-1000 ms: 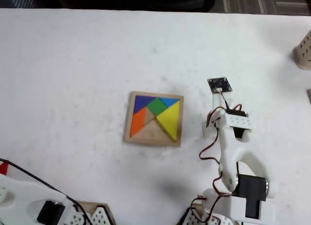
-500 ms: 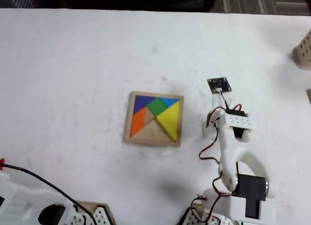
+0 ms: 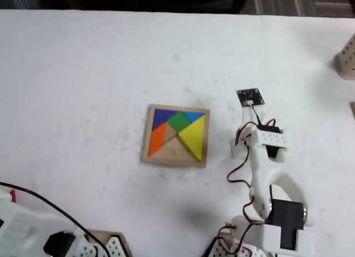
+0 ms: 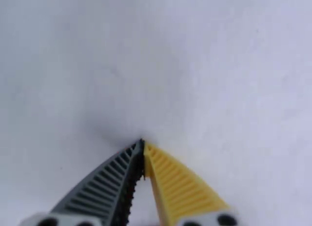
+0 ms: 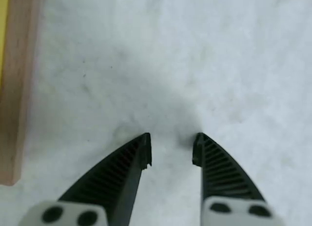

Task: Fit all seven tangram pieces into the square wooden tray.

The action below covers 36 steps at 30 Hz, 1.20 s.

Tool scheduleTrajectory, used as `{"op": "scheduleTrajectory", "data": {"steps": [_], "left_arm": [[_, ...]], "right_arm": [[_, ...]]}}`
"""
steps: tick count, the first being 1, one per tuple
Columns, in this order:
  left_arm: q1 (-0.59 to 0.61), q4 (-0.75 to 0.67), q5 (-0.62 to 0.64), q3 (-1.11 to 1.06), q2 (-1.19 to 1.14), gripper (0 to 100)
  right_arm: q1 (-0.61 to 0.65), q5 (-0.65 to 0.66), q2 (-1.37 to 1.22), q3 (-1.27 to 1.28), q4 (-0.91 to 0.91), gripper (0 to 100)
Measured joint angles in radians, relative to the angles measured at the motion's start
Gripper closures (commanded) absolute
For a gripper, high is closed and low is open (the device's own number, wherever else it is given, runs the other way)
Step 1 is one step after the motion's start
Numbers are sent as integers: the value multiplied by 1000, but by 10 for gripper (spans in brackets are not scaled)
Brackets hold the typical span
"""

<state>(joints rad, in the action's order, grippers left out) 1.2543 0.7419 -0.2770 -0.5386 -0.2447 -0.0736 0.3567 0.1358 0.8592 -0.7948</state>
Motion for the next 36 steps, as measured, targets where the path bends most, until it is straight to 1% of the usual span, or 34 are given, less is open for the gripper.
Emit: {"op": "scheduleTrajectory", "data": {"steps": [6, 13, 16, 20, 23, 26, 30, 32, 36], "left_arm": [[-3, 143, -3, 29, 44, 976], [54, 419, -124, 11, 164, 976], [77, 516, -180, 11, 212, 976], [77, 609, -238, 11, 262, 976], [78, 651, -267, 9, 279, 976], [78, 678, -310, -25, 279, 976], [78, 671, -365, -110, 281, 976], [78, 614, -373, -157, 281, 976], [77, 443, -374, -242, 282, 976]], "right_arm": [[0, 0, 0, 0, 0, 861], [0, 2, 0, 0, 0, 861], [0, 2, 0, 0, 0, 861], [0, 2, 0, 0, 0, 861], [0, 2, 0, 0, 0, 861], [0, 2, 0, 0, 0, 861], [0, 2, 0, 0, 0, 861], [0, 2, 0, 0, 0, 861], [0, 2, 0, 0, 0, 861]]}}
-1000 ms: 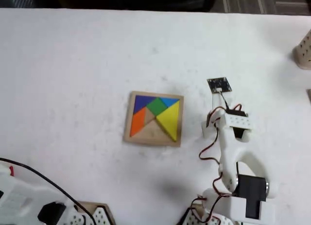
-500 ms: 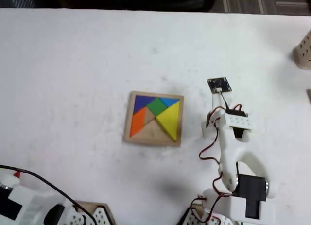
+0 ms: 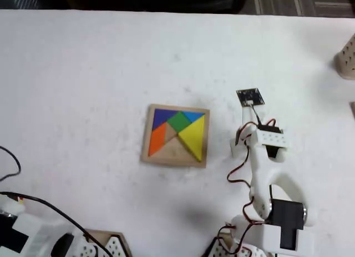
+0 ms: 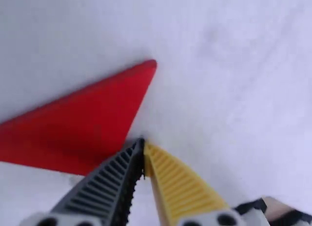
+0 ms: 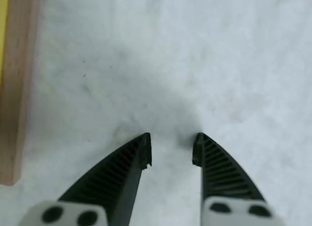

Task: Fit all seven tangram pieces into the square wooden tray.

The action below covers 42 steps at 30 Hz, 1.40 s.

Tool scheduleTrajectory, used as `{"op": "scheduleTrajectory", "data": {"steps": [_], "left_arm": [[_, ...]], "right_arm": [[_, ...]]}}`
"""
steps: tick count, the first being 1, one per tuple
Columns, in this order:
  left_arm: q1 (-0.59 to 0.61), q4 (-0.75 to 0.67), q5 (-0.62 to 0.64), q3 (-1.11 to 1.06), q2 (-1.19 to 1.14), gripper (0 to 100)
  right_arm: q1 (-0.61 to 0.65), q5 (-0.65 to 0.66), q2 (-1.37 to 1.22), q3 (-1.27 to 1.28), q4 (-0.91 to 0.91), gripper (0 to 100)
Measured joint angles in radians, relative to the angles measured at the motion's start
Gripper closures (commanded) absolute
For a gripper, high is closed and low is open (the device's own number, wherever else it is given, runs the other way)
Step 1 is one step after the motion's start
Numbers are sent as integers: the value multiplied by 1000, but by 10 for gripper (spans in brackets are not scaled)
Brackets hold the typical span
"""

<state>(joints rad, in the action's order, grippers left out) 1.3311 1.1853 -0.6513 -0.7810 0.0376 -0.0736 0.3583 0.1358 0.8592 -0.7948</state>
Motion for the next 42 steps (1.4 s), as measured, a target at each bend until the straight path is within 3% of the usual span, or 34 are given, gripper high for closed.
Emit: {"op": "scheduleTrajectory", "data": {"steps": [6, 13, 24, 32, 36, 42], "left_arm": [[0, -189, 2, -98, 46, 976], [-2, -219, 147, -100, 49, 976], [0, 89, 173, 236, 31, 976], [2, 130, 172, 287, 31, 976], [3, 80, 114, 222, 31, 976], [5, -121, 97, 81, 31, 976]], "right_arm": [[0, 0, 0, 0, 0, 861], [0, 0, 0, 0, 0, 861], [0, 0, 0, 0, 0, 861], [0, 0, 0, 0, 0, 861], [0, 0, 0, 0, 0, 861], [0, 0, 0, 0, 0, 861]]}}
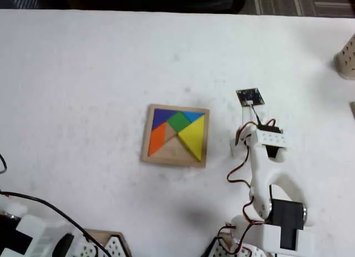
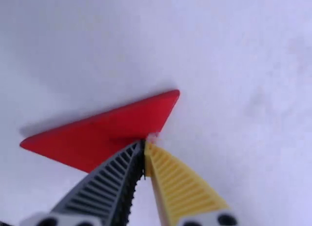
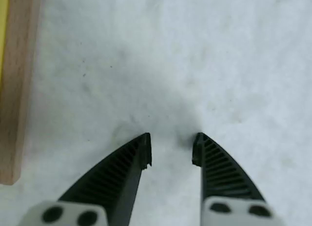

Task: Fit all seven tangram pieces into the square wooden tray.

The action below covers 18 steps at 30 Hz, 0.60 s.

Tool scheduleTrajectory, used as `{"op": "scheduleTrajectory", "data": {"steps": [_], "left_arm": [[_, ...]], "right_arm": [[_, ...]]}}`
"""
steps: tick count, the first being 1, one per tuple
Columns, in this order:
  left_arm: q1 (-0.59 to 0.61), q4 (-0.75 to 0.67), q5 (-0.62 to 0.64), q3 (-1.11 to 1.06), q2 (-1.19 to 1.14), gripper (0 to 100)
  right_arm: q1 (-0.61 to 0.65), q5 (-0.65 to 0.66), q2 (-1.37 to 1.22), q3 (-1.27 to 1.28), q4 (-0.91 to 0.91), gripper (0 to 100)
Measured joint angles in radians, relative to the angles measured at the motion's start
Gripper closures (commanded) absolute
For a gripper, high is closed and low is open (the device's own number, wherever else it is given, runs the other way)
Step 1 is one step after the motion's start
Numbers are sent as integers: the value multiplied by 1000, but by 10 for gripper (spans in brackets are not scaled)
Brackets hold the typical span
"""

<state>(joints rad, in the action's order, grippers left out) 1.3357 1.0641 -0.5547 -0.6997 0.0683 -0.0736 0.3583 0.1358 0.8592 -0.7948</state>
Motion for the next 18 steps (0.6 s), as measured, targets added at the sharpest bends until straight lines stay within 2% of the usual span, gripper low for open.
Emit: {"op": "scheduleTrajectory", "data": {"steps": [4, 7, 13, 18], "left_arm": [[-3, -140, 8, -52, 3, 974], [-5, -196, 83, -66, 6, 974], [-5, -265, 164, -101, 21, 975], [-6, -304, 172, -132, 25, 976]], "right_arm": [[0, 0, 0, 0, 0, 861], [0, 0, 0, 0, 0, 861], [0, 0, 0, 0, 0, 861], [0, 0, 0, 0, 0, 861]]}}
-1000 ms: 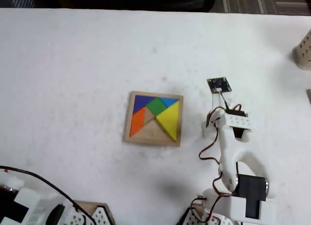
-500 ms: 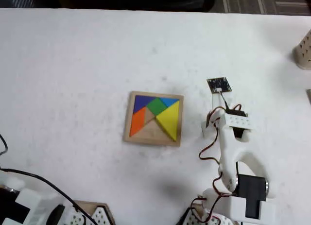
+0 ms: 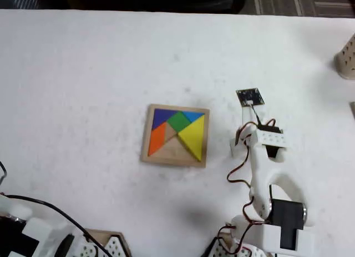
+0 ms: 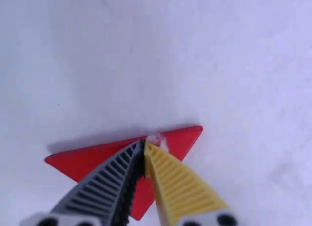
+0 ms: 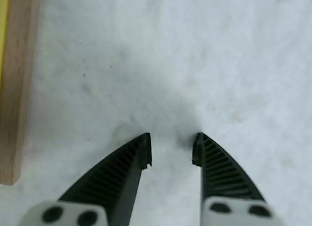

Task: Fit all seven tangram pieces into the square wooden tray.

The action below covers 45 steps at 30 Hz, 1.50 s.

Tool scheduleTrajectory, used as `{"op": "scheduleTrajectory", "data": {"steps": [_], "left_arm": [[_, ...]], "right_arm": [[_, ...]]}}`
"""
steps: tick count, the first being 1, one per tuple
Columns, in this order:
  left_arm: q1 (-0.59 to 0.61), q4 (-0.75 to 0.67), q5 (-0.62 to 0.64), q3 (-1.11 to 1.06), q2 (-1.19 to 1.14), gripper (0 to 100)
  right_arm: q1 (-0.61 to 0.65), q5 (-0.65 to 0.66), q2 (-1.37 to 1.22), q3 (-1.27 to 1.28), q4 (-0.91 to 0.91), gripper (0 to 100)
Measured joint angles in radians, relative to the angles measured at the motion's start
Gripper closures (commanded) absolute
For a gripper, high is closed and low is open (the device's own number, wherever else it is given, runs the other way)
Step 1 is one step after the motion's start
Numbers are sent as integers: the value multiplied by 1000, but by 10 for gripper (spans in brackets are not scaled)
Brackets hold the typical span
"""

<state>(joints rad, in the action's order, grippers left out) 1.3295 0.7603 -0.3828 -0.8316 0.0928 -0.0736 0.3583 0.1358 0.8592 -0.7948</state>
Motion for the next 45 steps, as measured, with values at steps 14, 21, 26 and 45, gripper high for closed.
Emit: {"op": "scheduleTrajectory", "data": {"steps": [14, 21, 26, 45], "left_arm": [[-15, -21, 9, -40, 5, 976], [-94, -26, 26, -64, 17, 976], [-187, -25, 106, -66, 17, 976], [-226, 290, 121, 126, -14, 976]], "right_arm": [[0, 0, 0, 0, 0, 861], [0, 0, 0, 0, 0, 861], [0, 0, 0, 0, 0, 861], [0, 0, 0, 0, 0, 861]]}}
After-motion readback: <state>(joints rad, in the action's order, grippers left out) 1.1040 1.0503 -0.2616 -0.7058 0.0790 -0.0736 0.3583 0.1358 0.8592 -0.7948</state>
